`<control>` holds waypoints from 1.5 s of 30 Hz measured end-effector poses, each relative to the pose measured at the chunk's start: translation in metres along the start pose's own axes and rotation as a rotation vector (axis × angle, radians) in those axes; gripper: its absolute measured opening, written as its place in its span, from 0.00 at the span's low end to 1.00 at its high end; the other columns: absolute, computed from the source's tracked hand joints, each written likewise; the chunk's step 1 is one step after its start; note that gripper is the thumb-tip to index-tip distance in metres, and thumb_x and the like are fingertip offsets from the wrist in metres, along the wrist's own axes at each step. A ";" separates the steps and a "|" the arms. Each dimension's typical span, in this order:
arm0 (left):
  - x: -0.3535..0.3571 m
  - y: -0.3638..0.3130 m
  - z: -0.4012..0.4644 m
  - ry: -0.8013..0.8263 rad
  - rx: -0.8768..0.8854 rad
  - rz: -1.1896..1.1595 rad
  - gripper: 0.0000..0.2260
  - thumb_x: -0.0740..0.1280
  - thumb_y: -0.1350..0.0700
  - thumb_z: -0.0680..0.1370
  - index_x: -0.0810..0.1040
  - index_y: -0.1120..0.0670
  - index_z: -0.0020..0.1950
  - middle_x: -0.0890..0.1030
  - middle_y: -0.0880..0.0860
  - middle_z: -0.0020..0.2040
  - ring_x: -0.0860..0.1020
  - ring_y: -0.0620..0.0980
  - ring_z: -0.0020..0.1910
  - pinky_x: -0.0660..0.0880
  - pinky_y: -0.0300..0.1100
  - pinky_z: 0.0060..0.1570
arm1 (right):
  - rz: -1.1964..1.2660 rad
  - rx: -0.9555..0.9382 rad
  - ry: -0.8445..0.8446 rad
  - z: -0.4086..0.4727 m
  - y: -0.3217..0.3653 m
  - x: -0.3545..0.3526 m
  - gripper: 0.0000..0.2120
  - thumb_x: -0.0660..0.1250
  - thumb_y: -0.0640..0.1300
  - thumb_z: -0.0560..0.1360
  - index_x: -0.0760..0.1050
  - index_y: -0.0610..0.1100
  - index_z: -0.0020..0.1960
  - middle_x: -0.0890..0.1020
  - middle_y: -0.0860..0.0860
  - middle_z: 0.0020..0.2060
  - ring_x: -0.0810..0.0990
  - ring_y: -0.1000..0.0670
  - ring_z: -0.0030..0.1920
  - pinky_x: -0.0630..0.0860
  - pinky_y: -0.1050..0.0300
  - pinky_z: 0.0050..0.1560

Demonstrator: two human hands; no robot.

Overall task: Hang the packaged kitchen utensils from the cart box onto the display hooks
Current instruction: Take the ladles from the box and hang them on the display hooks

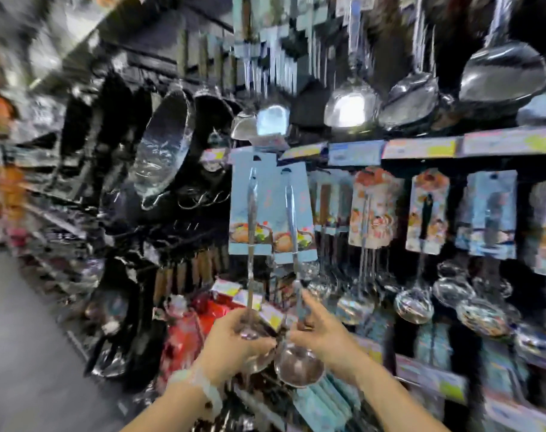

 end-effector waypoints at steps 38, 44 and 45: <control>-0.127 0.084 0.254 0.238 -0.013 0.101 0.20 0.81 0.51 0.56 0.79 0.51 0.43 0.84 0.51 0.40 0.82 0.46 0.41 0.75 0.35 0.45 | -0.319 0.297 -0.335 0.277 -0.052 0.023 0.33 0.56 0.56 0.79 0.47 0.43 0.77 0.61 0.46 0.74 0.62 0.47 0.73 0.59 0.56 0.71; -0.103 0.087 0.255 0.376 -0.003 0.137 0.26 0.81 0.45 0.51 0.80 0.51 0.45 0.83 0.49 0.45 0.82 0.41 0.44 0.76 0.34 0.48 | -0.051 0.104 -0.288 0.269 -0.018 0.057 0.25 0.62 0.56 0.75 0.57 0.57 0.69 0.78 0.49 0.59 0.81 0.54 0.55 0.75 0.56 0.61; -0.098 0.082 0.256 0.388 0.034 0.161 0.24 0.81 0.47 0.53 0.80 0.48 0.46 0.84 0.48 0.46 0.81 0.38 0.44 0.77 0.34 0.49 | -0.032 0.089 -0.267 0.269 -0.014 0.064 0.27 0.64 0.52 0.76 0.54 0.59 0.68 0.80 0.48 0.54 0.83 0.54 0.50 0.78 0.56 0.55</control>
Point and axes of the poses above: each hand's wrist, its own z-axis towards the middle knuckle, its own x-axis out of the palm, y = z × x, the point moved 7 cm from there along z, towards the middle knuckle
